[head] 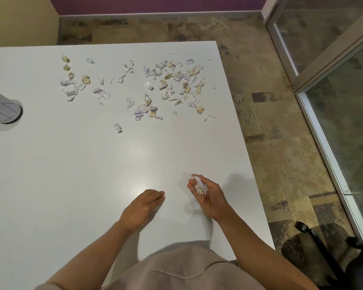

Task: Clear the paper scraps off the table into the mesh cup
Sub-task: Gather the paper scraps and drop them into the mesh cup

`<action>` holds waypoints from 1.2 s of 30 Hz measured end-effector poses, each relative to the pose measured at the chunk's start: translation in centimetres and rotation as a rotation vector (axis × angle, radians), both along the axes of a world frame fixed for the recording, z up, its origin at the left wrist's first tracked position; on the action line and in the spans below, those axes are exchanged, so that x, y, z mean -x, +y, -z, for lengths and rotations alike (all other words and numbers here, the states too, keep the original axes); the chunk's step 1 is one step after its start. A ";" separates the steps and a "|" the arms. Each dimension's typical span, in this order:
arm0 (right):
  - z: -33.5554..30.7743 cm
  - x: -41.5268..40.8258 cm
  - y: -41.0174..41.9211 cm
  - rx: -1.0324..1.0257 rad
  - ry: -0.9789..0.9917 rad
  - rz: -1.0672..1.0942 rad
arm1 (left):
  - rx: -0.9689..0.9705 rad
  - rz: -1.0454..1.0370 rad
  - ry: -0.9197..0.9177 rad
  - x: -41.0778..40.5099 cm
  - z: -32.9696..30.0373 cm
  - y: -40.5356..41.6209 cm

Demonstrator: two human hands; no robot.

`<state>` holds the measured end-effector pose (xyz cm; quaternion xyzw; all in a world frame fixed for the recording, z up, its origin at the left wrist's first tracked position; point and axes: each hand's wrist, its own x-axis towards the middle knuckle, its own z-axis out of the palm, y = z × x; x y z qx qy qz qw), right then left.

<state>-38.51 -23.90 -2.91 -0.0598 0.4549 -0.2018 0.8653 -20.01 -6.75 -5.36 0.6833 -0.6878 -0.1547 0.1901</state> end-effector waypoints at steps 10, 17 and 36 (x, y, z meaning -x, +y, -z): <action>-0.1 -0.9 1.4 0.180 0.148 -0.157 | -0.274 -0.304 0.174 -0.1 -0.9 -0.8; -0.2 -2.6 2.8 0.212 0.133 -0.159 | -0.259 -0.678 0.603 -0.7 -1.5 -0.8; -2.4 -14.6 7.2 0.184 0.057 -0.116 | 0.035 -1.185 1.463 -12.2 -7.3 3.6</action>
